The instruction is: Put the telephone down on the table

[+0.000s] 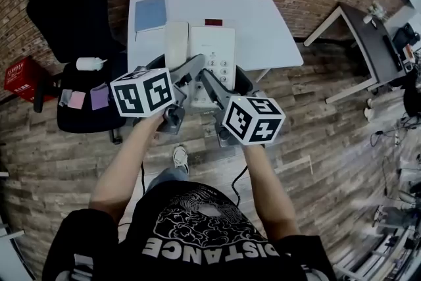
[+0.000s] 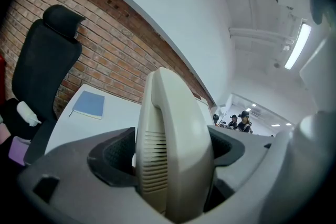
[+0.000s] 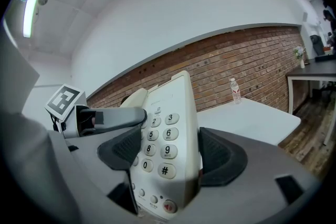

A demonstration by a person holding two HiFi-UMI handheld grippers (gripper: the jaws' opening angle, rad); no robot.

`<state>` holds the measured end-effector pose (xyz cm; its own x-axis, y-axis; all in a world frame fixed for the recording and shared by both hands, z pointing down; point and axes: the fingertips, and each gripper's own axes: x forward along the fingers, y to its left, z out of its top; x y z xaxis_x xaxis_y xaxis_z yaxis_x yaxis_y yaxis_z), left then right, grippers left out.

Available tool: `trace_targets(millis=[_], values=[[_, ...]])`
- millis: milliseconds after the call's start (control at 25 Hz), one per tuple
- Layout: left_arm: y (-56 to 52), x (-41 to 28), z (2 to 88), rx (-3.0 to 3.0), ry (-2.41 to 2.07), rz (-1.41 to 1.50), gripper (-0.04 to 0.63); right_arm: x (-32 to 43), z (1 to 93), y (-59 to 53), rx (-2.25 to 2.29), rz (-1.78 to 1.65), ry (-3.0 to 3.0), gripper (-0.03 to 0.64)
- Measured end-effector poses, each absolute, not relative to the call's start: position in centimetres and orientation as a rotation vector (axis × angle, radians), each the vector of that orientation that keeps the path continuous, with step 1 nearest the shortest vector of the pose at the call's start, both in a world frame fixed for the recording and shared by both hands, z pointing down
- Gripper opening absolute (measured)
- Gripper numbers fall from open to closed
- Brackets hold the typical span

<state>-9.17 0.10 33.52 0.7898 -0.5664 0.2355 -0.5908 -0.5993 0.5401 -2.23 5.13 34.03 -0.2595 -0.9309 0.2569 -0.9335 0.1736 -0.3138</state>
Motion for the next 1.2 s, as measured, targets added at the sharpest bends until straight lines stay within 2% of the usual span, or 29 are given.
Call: trace_targets(millis=[200, 1200], values=[[-5.0, -9.6, 33.8, 2.35, -0.835, 0.059, 0.399, -2.7, 34.2, 0.1, 1.916, 0.668, -2.373, 0.343], [-14.2, -9.0, 34.2, 2.357, -0.808, 0.048, 0.397, -2.1, 34.5, -8.9, 1.953, 0.658, -2.359, 0.343]])
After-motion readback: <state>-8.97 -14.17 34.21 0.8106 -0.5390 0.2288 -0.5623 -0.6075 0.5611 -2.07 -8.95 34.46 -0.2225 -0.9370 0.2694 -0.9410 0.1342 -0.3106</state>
